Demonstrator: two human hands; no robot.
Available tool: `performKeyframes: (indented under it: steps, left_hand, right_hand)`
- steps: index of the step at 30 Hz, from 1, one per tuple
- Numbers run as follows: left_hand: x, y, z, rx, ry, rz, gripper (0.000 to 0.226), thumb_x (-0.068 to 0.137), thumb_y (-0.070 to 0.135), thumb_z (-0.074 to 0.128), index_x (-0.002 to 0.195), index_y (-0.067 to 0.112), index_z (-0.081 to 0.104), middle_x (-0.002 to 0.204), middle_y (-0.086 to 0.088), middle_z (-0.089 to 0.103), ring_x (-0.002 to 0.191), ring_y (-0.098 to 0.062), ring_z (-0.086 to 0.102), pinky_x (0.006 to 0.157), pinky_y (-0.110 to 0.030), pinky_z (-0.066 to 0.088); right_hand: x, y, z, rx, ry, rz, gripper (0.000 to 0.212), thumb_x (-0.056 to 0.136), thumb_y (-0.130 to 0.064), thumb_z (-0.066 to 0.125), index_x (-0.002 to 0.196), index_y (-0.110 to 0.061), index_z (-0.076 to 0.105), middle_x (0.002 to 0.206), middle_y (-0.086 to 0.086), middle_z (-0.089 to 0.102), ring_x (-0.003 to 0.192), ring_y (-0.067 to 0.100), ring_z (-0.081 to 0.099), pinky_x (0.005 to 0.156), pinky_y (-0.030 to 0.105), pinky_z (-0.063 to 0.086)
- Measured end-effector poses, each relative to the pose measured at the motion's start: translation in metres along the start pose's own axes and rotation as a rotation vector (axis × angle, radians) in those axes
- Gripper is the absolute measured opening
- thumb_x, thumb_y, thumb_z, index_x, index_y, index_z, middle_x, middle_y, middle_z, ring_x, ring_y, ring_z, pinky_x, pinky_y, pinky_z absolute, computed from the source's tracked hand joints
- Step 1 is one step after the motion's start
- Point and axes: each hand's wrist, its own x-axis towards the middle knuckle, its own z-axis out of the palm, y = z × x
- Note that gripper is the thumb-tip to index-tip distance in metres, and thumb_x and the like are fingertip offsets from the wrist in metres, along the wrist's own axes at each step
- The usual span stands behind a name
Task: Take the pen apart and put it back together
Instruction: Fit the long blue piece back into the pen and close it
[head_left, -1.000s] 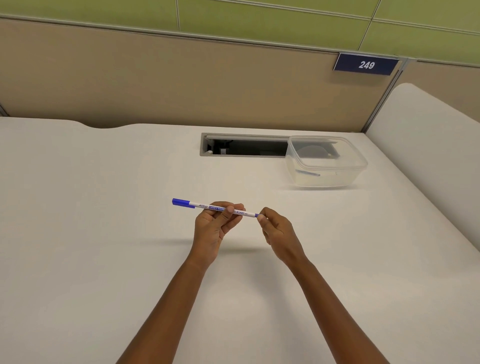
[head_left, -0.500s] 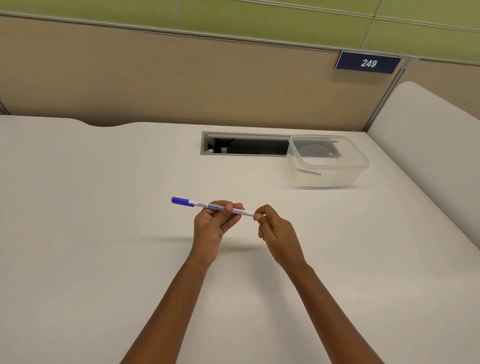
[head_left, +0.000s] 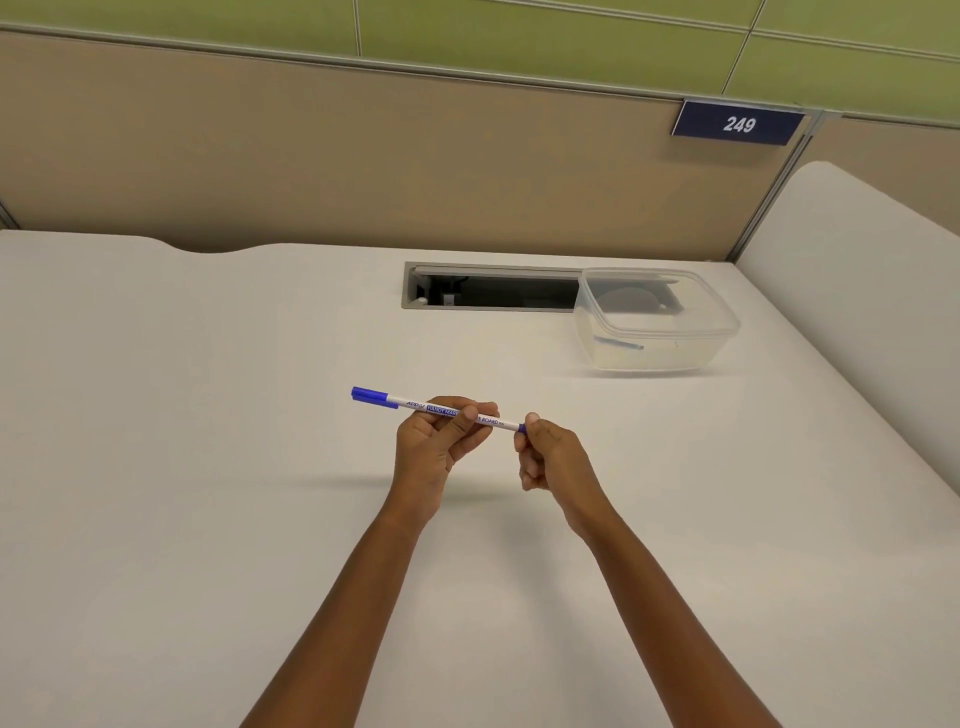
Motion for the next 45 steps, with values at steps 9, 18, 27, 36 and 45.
performKeyframes:
  steps: [9, 18, 27, 36, 45]
  left_hand:
    - [-0.004, 0.0, -0.001, -0.041, 0.057, -0.029, 0.011, 0.086, 0.0, 0.051, 0.082, 0.005, 0.06, 0.072, -0.002, 0.075, 0.075, -0.016, 0.072, 0.064, -0.019, 0.057]
    - [-0.001, 0.003, 0.0, -0.023, 0.006, -0.035, 0.012, 0.086, 0.002, 0.052, 0.081, 0.007, 0.06, 0.074, -0.003, 0.076, 0.078, -0.016, 0.072, 0.064, -0.018, 0.056]
    - [0.001, 0.006, 0.0, 0.063, -0.045, 0.009, 0.009, 0.084, 0.003, 0.054, 0.083, 0.007, 0.061, 0.075, -0.003, 0.076, 0.078, -0.017, 0.072, 0.064, -0.019, 0.057]
    - [-0.001, 0.004, 0.0, -0.003, 0.022, 0.014, 0.013, 0.086, 0.002, 0.052, 0.081, 0.007, 0.062, 0.074, -0.003, 0.076, 0.078, -0.018, 0.072, 0.064, -0.019, 0.057]
    - [-0.004, 0.002, 0.001, -0.033, 0.019, -0.016, 0.011, 0.089, 0.004, 0.048, 0.084, 0.007, 0.058, 0.072, -0.004, 0.076, 0.078, -0.017, 0.072, 0.063, -0.019, 0.057]
  right_hand:
    - [-0.005, 0.02, -0.007, -0.512, 0.089, -0.354, 0.023, 0.094, -0.021, 0.04, 0.081, -0.039, 0.045, 0.062, -0.01, 0.054, 0.062, 0.008, 0.052, 0.06, 0.023, 0.043]
    - [-0.002, 0.015, -0.001, -0.285, 0.164, -0.308, 0.033, 0.092, -0.015, 0.047, 0.062, -0.028, 0.047, 0.04, -0.01, 0.037, 0.044, 0.008, 0.031, 0.047, 0.02, 0.026]
    - [-0.001, 0.001, 0.001, -0.023, -0.001, -0.058, 0.041, 0.097, -0.022, 0.036, 0.058, -0.012, 0.043, 0.032, -0.012, 0.03, 0.033, 0.005, 0.027, 0.042, 0.02, 0.026]
    - [-0.008, 0.014, 0.001, -0.554, 0.086, -0.337, 0.012, 0.096, -0.024, 0.037, 0.099, -0.022, 0.048, 0.058, -0.009, 0.051, 0.057, 0.009, 0.05, 0.057, 0.026, 0.038]
    - [-0.007, 0.012, -0.001, -0.649, 0.179, -0.514, 0.022, 0.087, -0.024, 0.042, 0.08, -0.01, 0.058, 0.055, -0.012, 0.045, 0.054, 0.011, 0.043, 0.053, 0.023, 0.032]
